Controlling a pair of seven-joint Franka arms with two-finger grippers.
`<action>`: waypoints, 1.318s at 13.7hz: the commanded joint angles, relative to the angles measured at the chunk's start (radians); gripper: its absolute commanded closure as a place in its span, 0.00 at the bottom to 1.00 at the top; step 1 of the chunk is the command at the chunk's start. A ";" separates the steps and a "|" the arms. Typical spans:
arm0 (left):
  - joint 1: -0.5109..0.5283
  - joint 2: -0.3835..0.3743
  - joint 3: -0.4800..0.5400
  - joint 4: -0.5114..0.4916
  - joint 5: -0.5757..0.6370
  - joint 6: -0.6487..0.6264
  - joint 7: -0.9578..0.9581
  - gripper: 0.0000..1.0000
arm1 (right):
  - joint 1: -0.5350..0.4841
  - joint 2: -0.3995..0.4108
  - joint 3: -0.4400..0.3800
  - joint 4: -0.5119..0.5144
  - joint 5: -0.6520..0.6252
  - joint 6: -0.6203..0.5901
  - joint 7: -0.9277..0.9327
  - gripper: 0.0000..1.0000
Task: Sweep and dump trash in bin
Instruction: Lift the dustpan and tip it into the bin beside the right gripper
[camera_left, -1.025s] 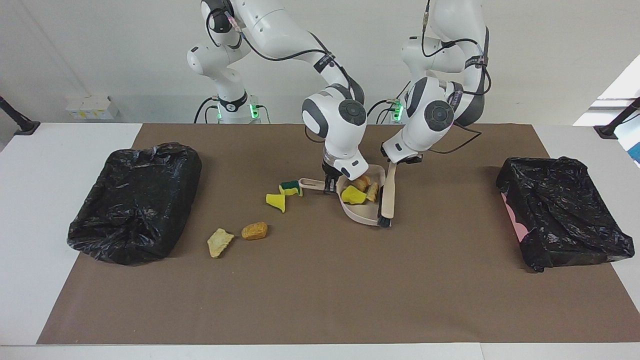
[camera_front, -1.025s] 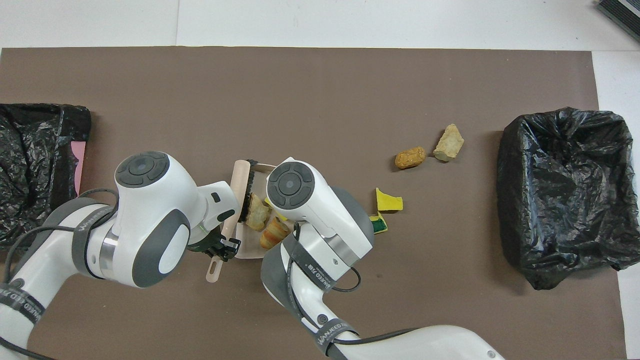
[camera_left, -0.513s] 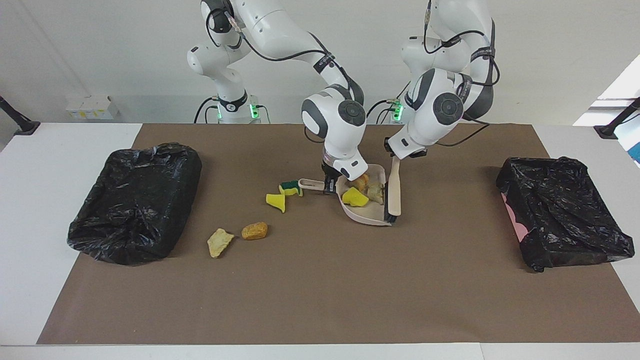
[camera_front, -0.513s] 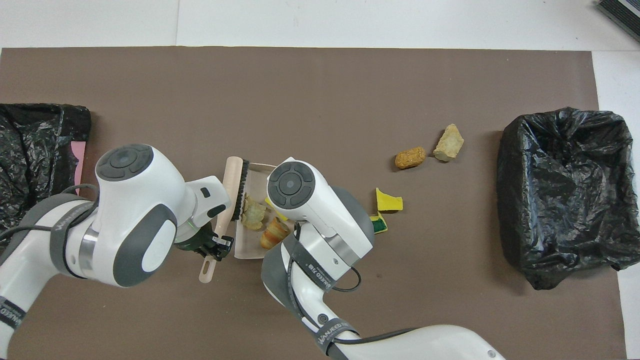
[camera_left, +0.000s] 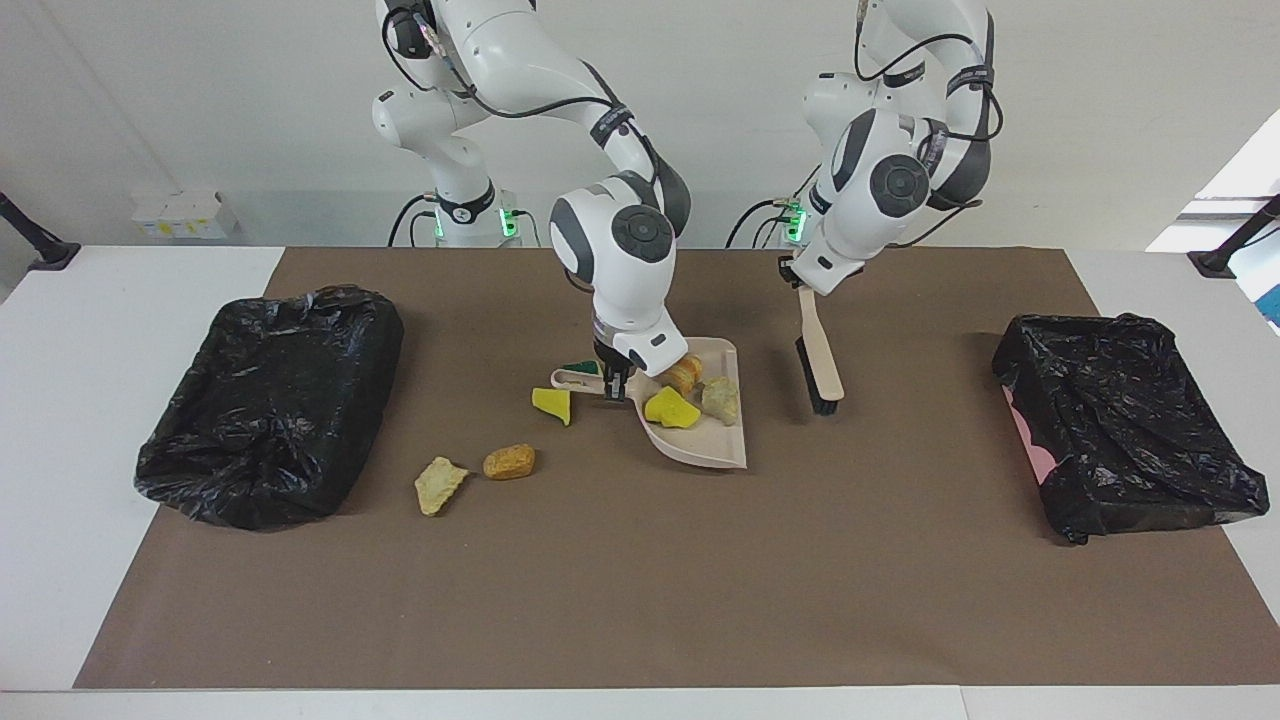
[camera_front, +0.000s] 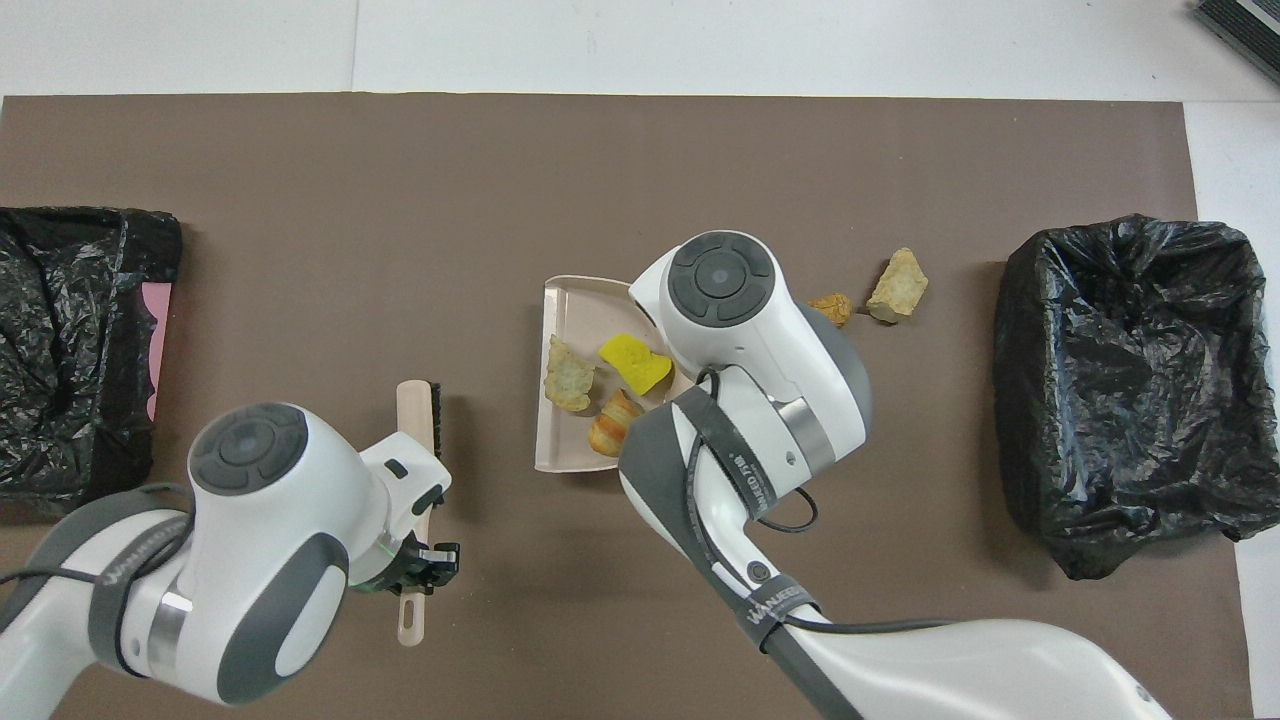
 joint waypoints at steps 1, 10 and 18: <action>-0.138 -0.124 0.010 -0.117 0.021 0.060 -0.146 1.00 | -0.095 -0.052 0.012 0.002 0.058 -0.044 -0.092 1.00; -0.463 -0.116 0.008 -0.219 -0.097 0.196 -0.361 1.00 | -0.379 -0.108 0.001 0.037 0.008 -0.177 -0.415 1.00; -0.466 -0.112 0.008 -0.219 -0.164 0.224 -0.353 1.00 | -0.631 -0.138 0.001 0.057 -0.202 -0.185 -0.670 1.00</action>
